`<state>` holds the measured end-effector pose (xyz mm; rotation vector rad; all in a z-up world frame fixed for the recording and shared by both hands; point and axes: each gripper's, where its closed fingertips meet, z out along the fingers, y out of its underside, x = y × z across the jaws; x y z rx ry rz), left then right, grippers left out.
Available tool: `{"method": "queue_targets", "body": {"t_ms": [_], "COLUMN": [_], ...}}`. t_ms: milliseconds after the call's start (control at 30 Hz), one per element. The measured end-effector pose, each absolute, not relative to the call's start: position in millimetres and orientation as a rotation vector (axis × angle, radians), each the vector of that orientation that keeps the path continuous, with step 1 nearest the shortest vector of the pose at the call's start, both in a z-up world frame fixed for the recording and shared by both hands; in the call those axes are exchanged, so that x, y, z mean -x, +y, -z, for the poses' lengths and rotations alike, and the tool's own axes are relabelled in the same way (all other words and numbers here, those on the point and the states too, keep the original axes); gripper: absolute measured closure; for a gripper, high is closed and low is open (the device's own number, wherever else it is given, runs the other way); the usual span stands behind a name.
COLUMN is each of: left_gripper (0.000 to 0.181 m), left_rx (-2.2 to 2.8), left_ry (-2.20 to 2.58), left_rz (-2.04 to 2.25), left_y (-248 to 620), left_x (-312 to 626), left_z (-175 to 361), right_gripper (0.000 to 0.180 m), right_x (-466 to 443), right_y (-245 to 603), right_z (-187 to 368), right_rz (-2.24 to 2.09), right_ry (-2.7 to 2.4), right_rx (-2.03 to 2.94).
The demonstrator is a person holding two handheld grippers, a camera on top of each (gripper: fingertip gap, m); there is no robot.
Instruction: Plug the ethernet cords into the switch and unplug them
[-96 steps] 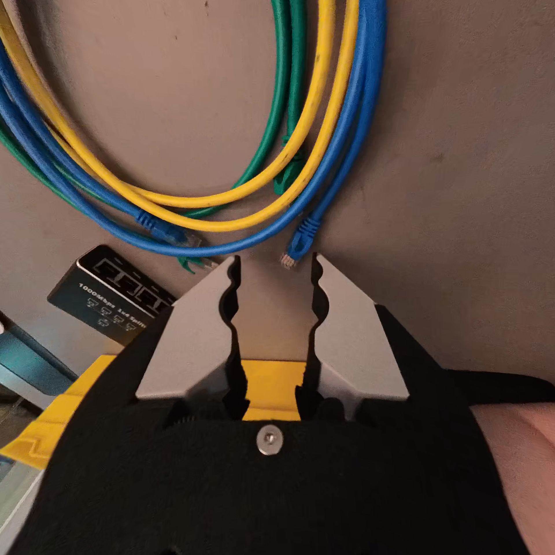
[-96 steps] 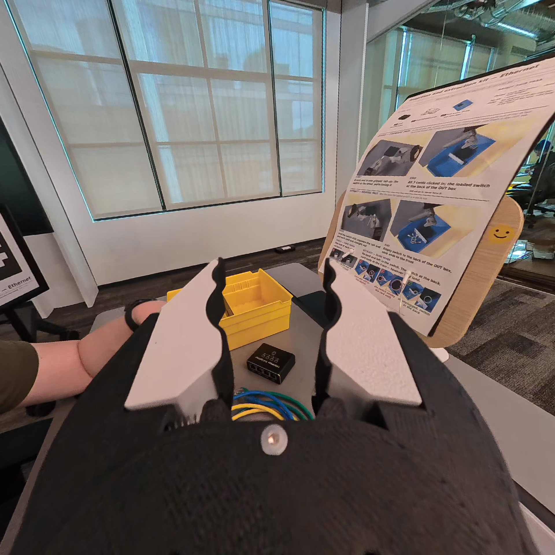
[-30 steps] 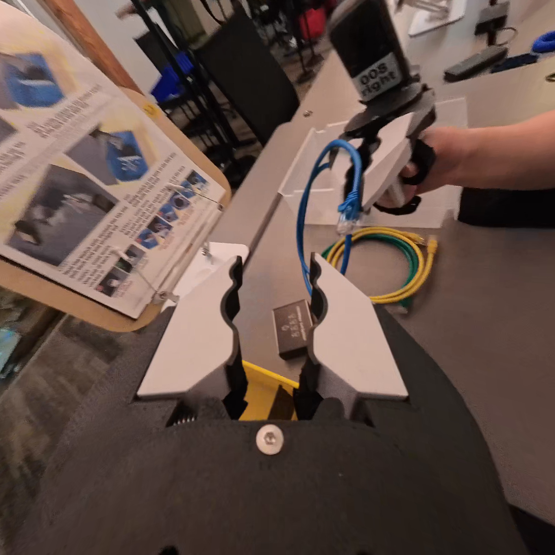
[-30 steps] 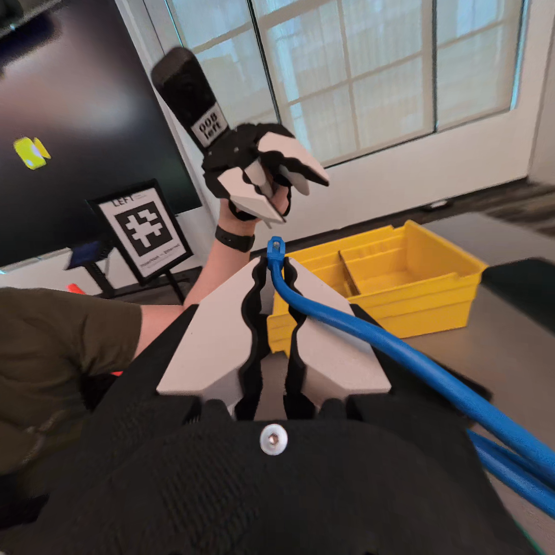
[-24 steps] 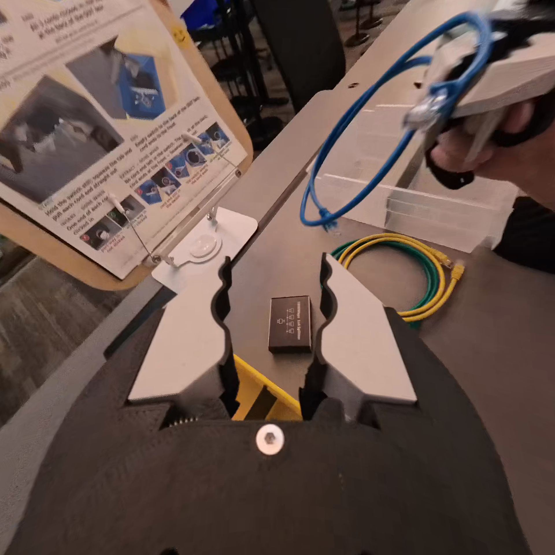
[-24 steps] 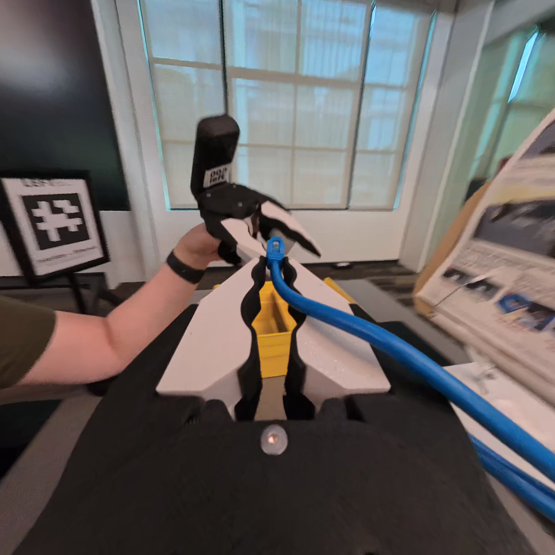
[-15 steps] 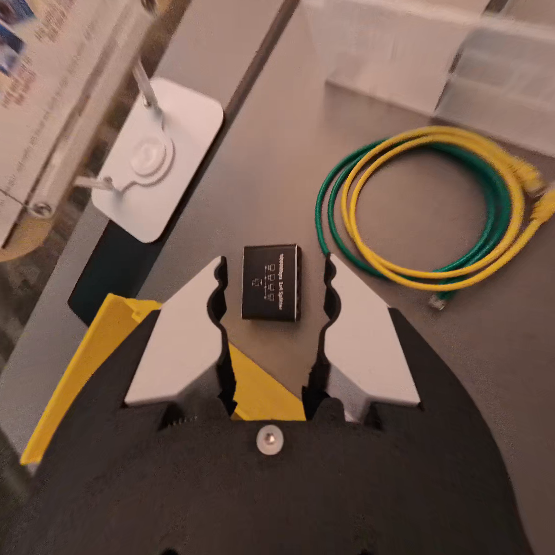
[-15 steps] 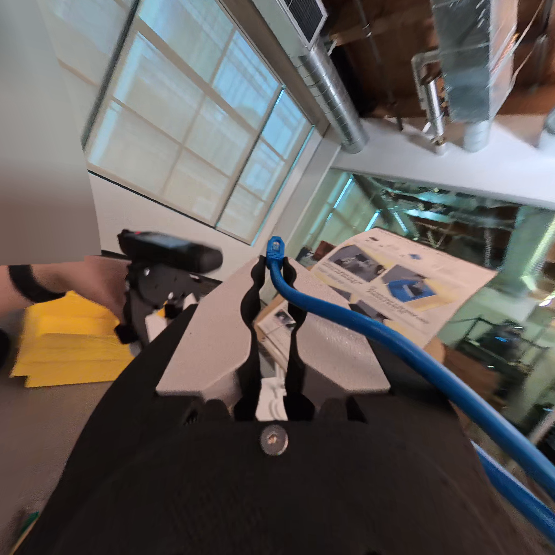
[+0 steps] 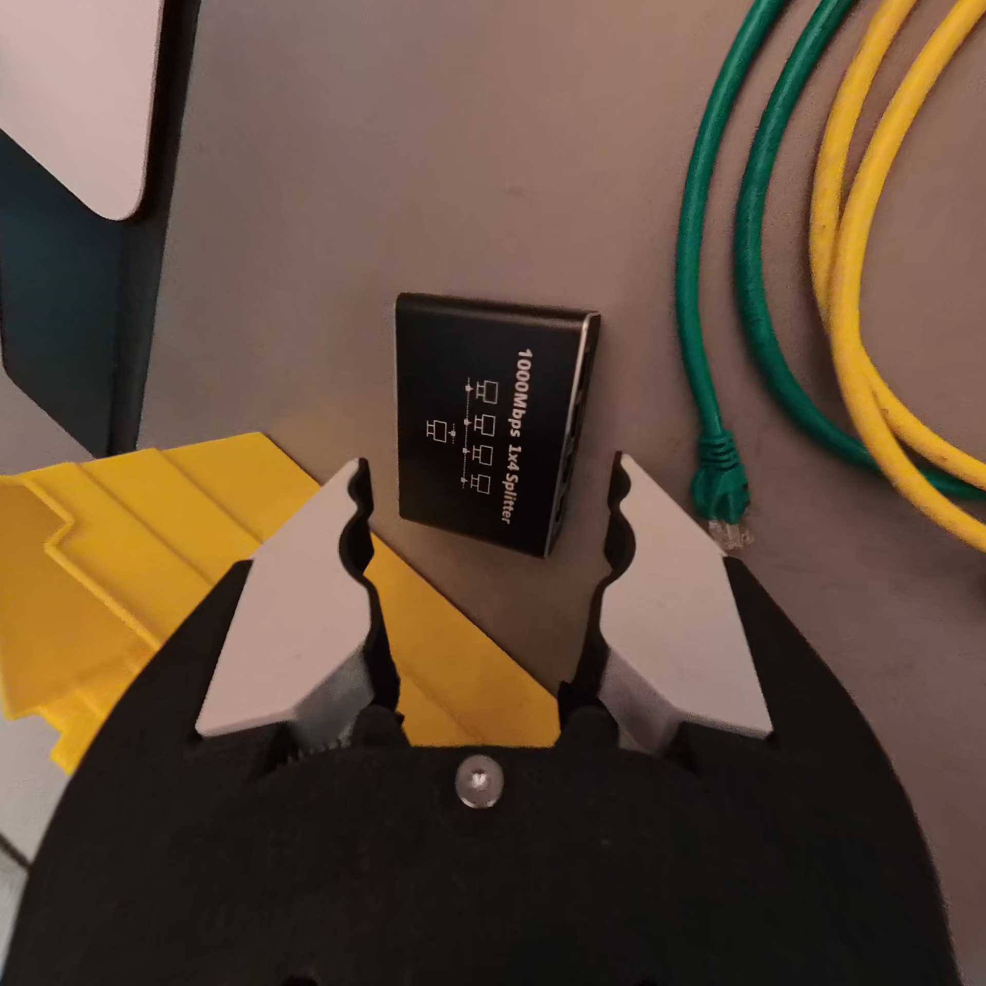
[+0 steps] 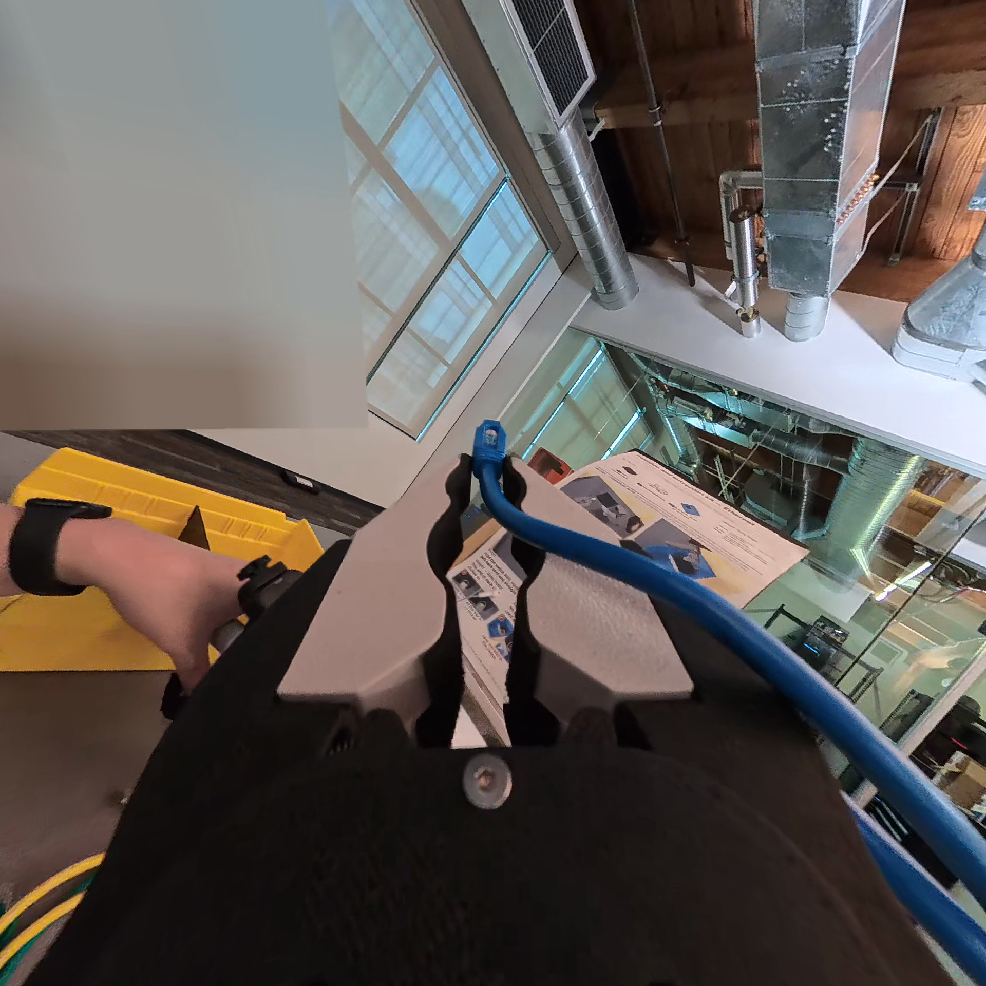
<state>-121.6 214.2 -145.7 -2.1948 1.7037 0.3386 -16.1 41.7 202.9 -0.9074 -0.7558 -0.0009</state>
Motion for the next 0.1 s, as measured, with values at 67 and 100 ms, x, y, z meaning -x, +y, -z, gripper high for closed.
{"method": "queue_targets", "body": {"t_ms": [67, 100], "left_gripper": [0.096, 0.096], "left_rx": [2.258, 2.298], "left_ry": [1.658, 1.629], "left_rz": [-0.265, -0.243], "left_y": [214.7, 215.4], "left_x": [119.4, 119.6], "left_z": [150.6, 152.6], "right_gripper": [0.170, 0.169], "right_x": [19.8, 21.1], "right_y": [41.6, 42.3], "right_z": [-201.1, -200.0], "right_rz": [-0.002, 0.004], "right_ry": [-0.775, -0.782], "right_rx": [0.913, 0.918]}}
